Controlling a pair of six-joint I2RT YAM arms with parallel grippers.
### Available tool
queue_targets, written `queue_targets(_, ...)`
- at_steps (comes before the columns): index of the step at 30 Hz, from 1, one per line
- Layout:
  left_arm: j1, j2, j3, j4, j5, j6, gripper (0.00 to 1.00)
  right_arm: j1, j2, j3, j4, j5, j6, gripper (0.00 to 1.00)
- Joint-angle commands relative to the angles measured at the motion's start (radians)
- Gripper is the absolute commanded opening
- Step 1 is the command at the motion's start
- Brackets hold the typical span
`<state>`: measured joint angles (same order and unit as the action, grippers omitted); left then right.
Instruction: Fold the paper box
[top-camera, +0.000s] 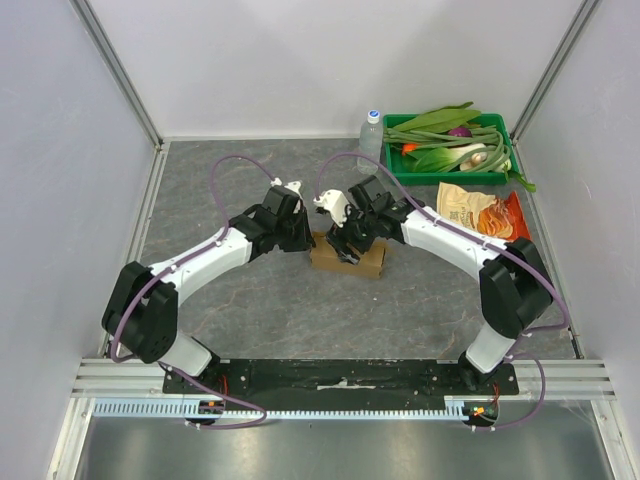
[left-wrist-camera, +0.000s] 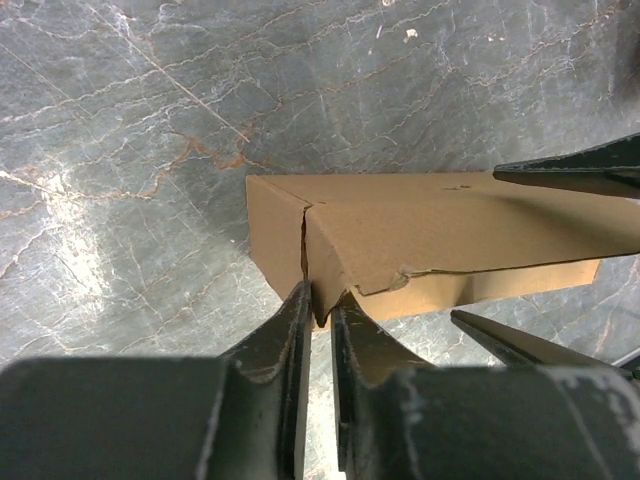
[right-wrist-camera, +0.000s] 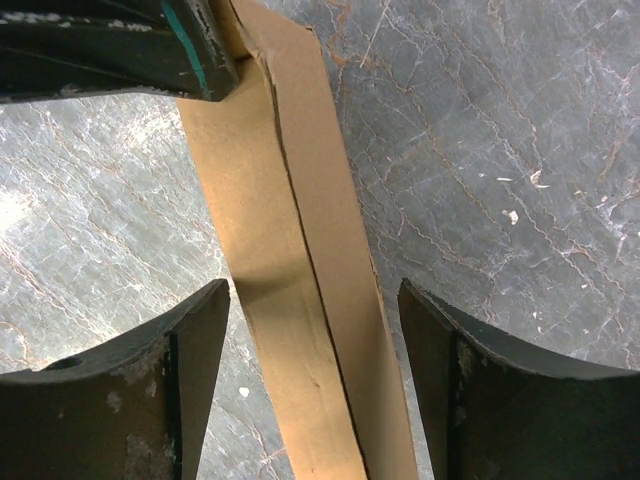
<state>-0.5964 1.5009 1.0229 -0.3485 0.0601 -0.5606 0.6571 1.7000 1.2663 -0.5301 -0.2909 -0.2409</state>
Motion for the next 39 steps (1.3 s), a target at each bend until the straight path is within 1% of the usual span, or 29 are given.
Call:
queue_targets(1, -0.016, 0.013, 0.040, 0.029, -0.054, 0.042, 0.15, -0.004, -0.072, 0.031, 0.045, 0.021, 0.057, 0.80)
queue_targets(3, -0.019, 0.012, 0.045, 0.020, -0.057, 0.045, 0.12, -0.004, -0.089, 0.044, 0.042, 0.097, 0.127, 0.84)
queue_targets(4, -0.020, 0.010, 0.046, 0.017, -0.057, 0.050, 0.11, -0.004, -0.117, 0.056, 0.038, 0.123, 0.165, 0.87)
queue_targets(5, -0.019, 0.005, 0.048, 0.016, -0.057, 0.050, 0.11, -0.007, -0.132, 0.062, 0.030, 0.203, 0.237, 0.88)
queue_targets(6, -0.022, 0.004, 0.051, 0.008, -0.059, 0.053, 0.10, -0.010, -0.151, 0.067, 0.003, 0.238, 0.291, 0.91)
queue_targets(7, -0.023, 0.001, 0.052, 0.005, -0.081, 0.057, 0.10, -0.016, -0.195, 0.061, -0.010, 0.265, 0.322, 0.92)
queue_targets(8, -0.025, -0.002, 0.057, 0.002, -0.091, 0.062, 0.09, -0.023, -0.218, 0.051, -0.031, 0.285, 0.374, 0.93)
queue_targets(10, -0.025, -0.004, 0.060, -0.007, -0.094, 0.073, 0.09, -0.042, -0.294, 0.007, -0.050, 0.312, 0.406, 0.96)
queue_targets(12, -0.025, -0.004, 0.068, -0.015, -0.101, 0.080, 0.09, -0.092, -0.345, -0.040, -0.057, 0.297, 0.431, 0.97)
queue_targets(13, -0.025, -0.004, 0.069, -0.023, -0.105, 0.087, 0.09, -0.117, -0.391, -0.098, -0.053, 0.292, 0.428, 0.97)
queue_targets(14, -0.025, -0.001, 0.071, -0.023, -0.105, 0.090, 0.09, -0.176, -0.407, -0.129, -0.044, 0.257, 0.423, 0.96)
queue_targets(16, -0.025, 0.004, 0.077, -0.026, -0.102, 0.097, 0.09, -0.243, -0.427, -0.197, -0.004, 0.123, 0.385, 0.93)
queue_targets(17, -0.025, 0.008, 0.080, -0.026, -0.094, 0.100, 0.08, -0.296, -0.430, -0.215, 0.011, 0.074, 0.371, 0.92)
queue_targets(18, -0.025, 0.013, 0.088, -0.027, -0.092, 0.105, 0.08, -0.322, -0.436, -0.237, 0.068, 0.040, 0.367, 0.88)
queue_targets(20, -0.025, 0.025, 0.101, -0.047, -0.088, 0.117, 0.08, -0.359, -0.450, -0.283, 0.132, -0.017, 0.377, 0.85)
queue_targets(21, -0.025, 0.025, 0.103, -0.047, -0.088, 0.122, 0.08, -0.364, -0.454, -0.294, 0.152, -0.039, 0.379, 0.77)
queue_targets(23, -0.025, 0.024, 0.103, -0.049, -0.095, 0.136, 0.08, -0.364, -0.442, -0.311, 0.188, -0.112, 0.367, 0.66)
queue_targets(24, -0.025, 0.025, 0.106, -0.050, -0.097, 0.142, 0.08, -0.364, -0.438, -0.314, 0.189, -0.128, 0.362, 0.58)
queue_targets(25, -0.025, 0.027, 0.109, -0.052, -0.098, 0.143, 0.08, -0.364, -0.432, -0.318, 0.191, -0.140, 0.347, 0.54)
queue_targets(27, -0.025, 0.038, 0.123, -0.061, -0.092, 0.149, 0.08, -0.364, -0.436, -0.331, 0.202, -0.153, 0.335, 0.53)
queue_targets(32, -0.025, 0.064, 0.141, -0.073, -0.080, 0.154, 0.08, -0.356, -0.462, -0.351, 0.214, -0.131, 0.315, 0.55)
queue_targets(37, -0.025, 0.068, 0.140, -0.073, -0.083, 0.154, 0.08, -0.333, -0.398, -0.320, 0.203, -0.094, 0.282, 0.56)
queue_targets(39, -0.025, 0.071, 0.137, -0.073, -0.083, 0.154, 0.08, -0.329, -0.370, -0.306, 0.206, -0.059, 0.261, 0.52)
